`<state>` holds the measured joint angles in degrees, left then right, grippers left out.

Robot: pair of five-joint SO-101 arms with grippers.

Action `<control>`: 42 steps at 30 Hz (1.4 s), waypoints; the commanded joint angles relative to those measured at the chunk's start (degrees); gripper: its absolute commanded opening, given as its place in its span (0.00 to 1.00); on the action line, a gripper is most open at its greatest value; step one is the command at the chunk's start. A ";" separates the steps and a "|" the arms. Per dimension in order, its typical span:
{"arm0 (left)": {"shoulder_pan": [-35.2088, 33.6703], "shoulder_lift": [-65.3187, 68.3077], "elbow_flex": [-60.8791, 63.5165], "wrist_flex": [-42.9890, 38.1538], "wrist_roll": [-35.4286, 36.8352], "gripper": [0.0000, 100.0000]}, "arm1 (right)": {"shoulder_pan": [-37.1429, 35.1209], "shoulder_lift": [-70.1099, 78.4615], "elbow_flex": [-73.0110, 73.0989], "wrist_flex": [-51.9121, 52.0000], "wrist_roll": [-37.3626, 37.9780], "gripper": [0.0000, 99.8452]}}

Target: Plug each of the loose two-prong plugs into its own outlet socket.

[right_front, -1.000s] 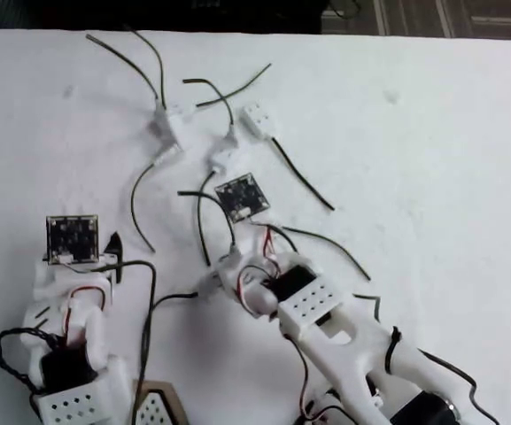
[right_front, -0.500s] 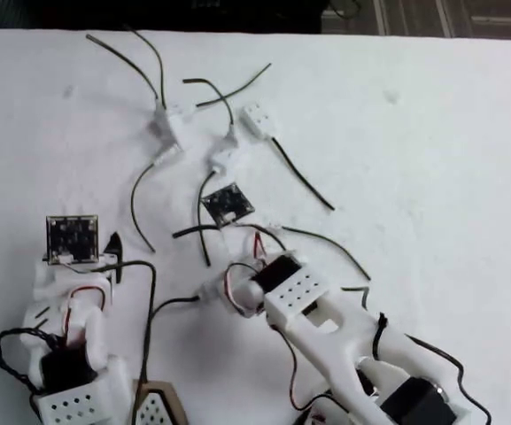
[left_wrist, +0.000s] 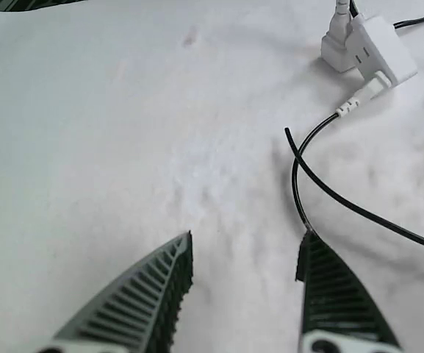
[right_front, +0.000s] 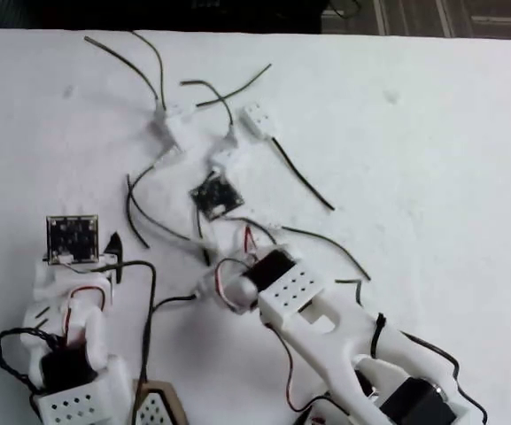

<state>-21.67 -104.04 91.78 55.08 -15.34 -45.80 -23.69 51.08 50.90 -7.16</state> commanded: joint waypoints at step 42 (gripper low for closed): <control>-0.40 -0.48 -0.35 -1.14 -0.62 0.24 | 3.38 47.78 -55.65 22.64 27.69 0.16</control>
<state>-21.67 -104.04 91.78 55.08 -15.34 -44.48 22.99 -1.14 74.11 20.26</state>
